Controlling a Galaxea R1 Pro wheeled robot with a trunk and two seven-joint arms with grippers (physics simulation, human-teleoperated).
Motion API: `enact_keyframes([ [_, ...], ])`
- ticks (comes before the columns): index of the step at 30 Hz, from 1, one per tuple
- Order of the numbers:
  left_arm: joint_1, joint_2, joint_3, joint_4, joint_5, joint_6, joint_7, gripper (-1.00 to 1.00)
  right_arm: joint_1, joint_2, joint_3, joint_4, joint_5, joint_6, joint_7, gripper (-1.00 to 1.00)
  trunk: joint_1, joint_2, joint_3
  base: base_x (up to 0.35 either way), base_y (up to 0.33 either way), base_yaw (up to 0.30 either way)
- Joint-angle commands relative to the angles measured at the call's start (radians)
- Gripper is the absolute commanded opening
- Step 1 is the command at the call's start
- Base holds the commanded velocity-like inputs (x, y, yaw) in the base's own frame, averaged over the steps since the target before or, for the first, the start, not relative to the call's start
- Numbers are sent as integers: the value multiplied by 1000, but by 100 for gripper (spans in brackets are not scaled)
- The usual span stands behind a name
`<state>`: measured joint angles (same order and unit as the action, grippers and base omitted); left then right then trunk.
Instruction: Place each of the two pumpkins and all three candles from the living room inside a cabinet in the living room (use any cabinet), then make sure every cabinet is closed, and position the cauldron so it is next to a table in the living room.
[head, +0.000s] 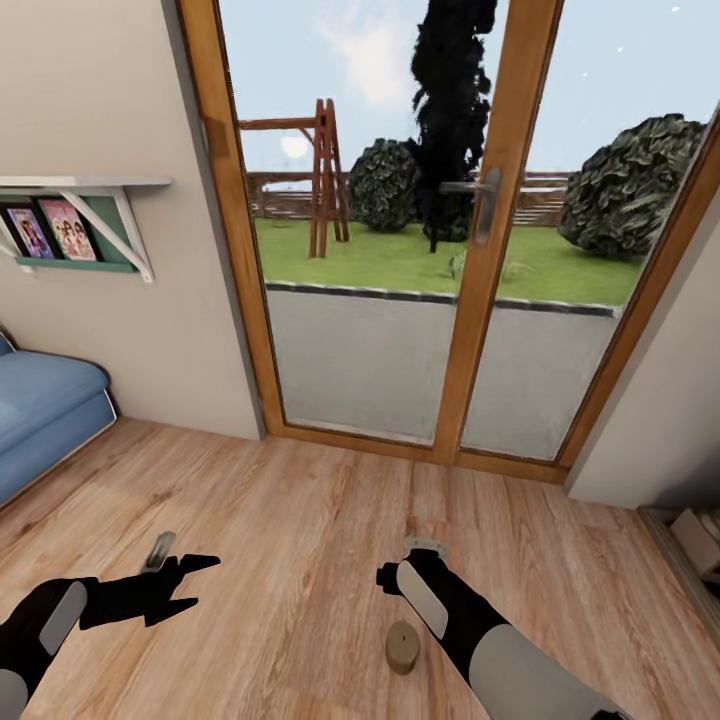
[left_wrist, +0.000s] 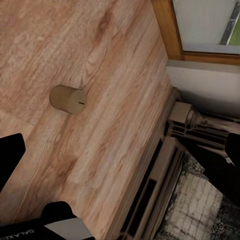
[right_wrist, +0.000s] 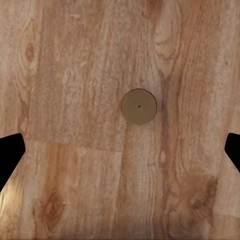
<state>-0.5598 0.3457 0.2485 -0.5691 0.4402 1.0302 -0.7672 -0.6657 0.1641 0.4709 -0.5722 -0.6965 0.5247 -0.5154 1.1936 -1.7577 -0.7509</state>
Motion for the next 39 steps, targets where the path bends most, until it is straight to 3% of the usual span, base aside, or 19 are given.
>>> enact_keyframes([
  [1,0,0,0,0,0,0,0,100,0,0,0,0,0,0,0,100,4,-7,-3,0,0,0],
  [39,0,-2,2,0,-3,-1,1,100,0,-1,3,-3,1,2,0,100,150,-273,-122,0,0,0],
])
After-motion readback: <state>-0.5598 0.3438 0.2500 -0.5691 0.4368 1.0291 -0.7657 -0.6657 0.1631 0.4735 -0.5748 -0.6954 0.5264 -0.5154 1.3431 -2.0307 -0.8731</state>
